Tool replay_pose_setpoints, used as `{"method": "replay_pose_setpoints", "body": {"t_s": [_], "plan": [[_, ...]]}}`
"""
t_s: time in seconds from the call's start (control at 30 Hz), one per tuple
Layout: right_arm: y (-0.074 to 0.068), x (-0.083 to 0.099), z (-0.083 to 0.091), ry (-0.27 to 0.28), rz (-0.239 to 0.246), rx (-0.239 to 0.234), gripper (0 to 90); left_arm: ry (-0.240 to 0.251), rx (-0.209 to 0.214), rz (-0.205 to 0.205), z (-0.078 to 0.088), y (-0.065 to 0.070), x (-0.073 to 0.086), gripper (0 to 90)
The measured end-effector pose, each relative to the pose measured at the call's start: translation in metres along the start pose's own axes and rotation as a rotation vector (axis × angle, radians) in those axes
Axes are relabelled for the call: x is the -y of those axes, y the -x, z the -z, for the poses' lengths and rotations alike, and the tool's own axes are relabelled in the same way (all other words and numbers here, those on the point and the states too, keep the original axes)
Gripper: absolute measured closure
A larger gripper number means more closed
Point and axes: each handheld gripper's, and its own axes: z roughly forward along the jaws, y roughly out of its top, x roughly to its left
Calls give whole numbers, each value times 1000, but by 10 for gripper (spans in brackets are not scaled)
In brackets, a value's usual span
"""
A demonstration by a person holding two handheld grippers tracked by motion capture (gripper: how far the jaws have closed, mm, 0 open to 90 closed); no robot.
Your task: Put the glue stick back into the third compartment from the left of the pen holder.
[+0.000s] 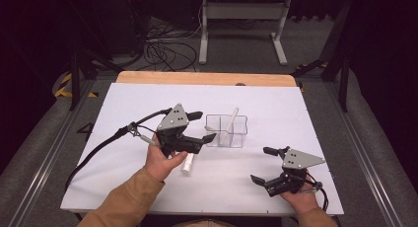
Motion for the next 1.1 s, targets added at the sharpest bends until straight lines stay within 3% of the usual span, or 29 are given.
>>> {"method": "replay_pose_setpoints", "body": {"t_s": [0.1, 0.17, 0.27, 0.43, 0.53, 0.93, 1.1], "plan": [[0, 0, 0, 1, 0, 0, 15, -1, -10, -8, 4, 4, 5, 234], [0, -1, 0, 4, 1, -1, 15, -12, -2, 21, 7, 2, 9, 247], [0, -1, -1, 1, -1, 0, 15, -29, -30, 18, 9, 2, 15, 244], [-1, -1, 0, 1, 2, -1, 15, -61, -32, 61, 10, 0, 30, 249], [0, -1, -1, 1, 1, -2, 15, -109, -44, 65, 9, 0, 37, 244], [-1, -1, -1, -1, 5, -1, 15, -204, -53, 128, 7, 0, 63, 250], [-1, -1, -1, -1, 2, -3, 15, -269, -66, 124, 2, 3, 70, 251]]}}
